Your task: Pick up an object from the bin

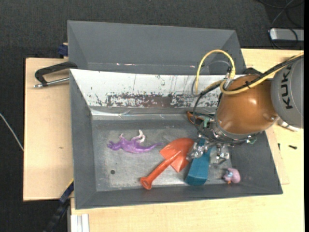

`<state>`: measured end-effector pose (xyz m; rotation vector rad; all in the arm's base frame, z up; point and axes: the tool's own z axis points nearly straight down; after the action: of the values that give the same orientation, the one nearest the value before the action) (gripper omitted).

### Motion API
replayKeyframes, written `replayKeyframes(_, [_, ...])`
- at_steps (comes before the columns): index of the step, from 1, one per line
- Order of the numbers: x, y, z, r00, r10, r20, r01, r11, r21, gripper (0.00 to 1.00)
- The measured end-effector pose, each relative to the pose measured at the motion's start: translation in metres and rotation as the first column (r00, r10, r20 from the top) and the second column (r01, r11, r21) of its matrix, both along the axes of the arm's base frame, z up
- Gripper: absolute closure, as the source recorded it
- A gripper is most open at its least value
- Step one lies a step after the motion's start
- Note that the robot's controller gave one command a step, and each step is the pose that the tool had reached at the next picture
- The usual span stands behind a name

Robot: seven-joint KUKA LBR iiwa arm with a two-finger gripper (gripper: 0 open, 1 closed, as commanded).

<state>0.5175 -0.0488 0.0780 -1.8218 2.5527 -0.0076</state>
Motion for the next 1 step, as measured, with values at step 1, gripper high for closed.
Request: replayKeyframes(1, [-0.0027, 0.0015, 0.0154, 1.000, 0.001, -0.012, -0.001, 1.000, 0.004, 1.00])
